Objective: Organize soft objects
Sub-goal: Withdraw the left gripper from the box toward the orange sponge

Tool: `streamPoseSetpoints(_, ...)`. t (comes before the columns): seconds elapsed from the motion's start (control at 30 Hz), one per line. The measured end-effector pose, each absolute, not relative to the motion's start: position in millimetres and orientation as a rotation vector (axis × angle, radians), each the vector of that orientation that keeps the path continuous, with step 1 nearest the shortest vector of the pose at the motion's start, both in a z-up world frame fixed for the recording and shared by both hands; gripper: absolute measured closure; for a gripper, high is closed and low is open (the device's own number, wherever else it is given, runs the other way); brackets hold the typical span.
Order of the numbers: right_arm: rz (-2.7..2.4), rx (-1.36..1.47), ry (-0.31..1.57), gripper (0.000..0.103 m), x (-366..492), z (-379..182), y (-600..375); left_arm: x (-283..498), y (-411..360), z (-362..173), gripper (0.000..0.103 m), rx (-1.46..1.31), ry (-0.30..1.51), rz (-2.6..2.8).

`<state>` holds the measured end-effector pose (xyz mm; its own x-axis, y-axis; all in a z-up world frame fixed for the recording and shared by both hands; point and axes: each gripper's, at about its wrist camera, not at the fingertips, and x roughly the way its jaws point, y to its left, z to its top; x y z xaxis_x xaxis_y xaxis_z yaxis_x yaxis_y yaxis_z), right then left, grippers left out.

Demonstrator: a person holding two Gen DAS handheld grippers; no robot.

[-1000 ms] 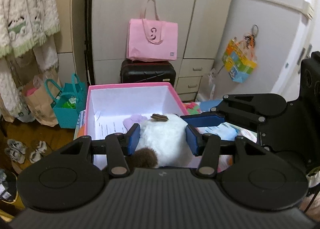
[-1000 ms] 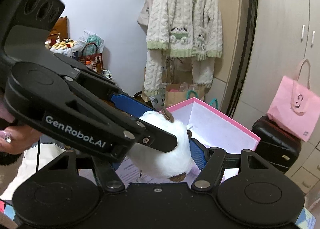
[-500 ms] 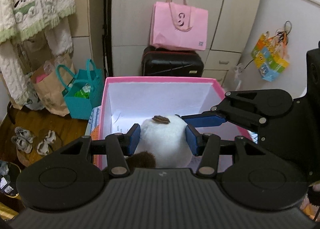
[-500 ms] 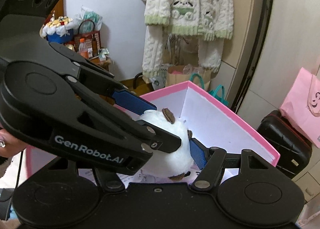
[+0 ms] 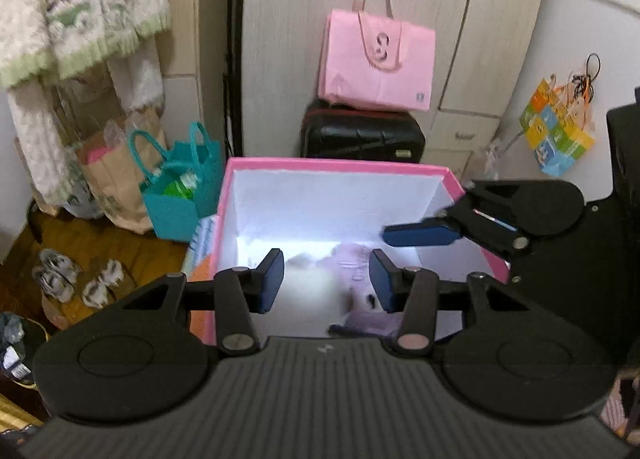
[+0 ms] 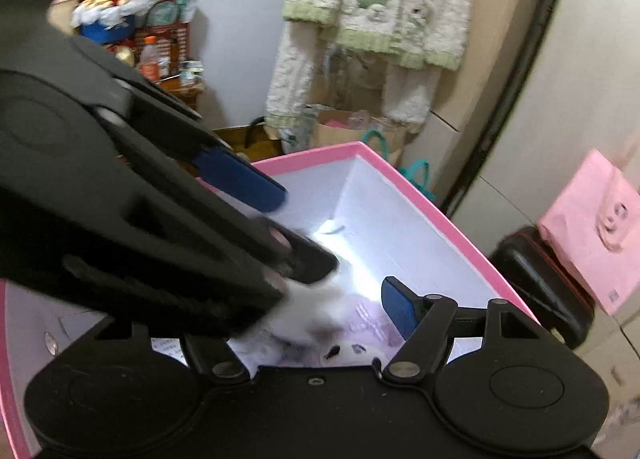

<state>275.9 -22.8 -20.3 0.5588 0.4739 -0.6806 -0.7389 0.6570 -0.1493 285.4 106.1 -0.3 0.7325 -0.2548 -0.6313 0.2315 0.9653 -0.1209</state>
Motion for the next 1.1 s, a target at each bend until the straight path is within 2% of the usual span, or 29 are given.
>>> streamPoseSetpoints(0.1, 0.718, -0.337, 0.655, 0.027, 265.0, -17.9, -37.6, 260.0, 115.1, 3.6, 0.054, -0.058, 0.623, -0.217)
streamPoseSetpoints(0.27, 0.685, -0.315, 0.618, 0.027, 227.2, -12.1, -55.4, 221.3, 116.3, 11.2, 0.054, -0.045, 0.581, -0.26)
streamPoseSetpoints(0.4, 0.68, -0.279, 0.626, 0.027, 203.0, -1.7, -69.8, 196.9, 105.7, 20.1, 0.054, -0.007, 0.575, -0.306)
streamPoseSetpoints(0.77, 0.605, -0.266, 0.635, 0.027, 148.6, 22.7, -107.8, 129.7, 76.2, 43.2, 0.044, 0.056, 0.576, -0.437)
streamPoseSetpoints(1.1, 0.6, -0.234, 0.571, 0.027, 92.0, 44.9, -160.6, 87.3, 50.8, 53.0, 0.04, 0.098, 0.596, -0.559)
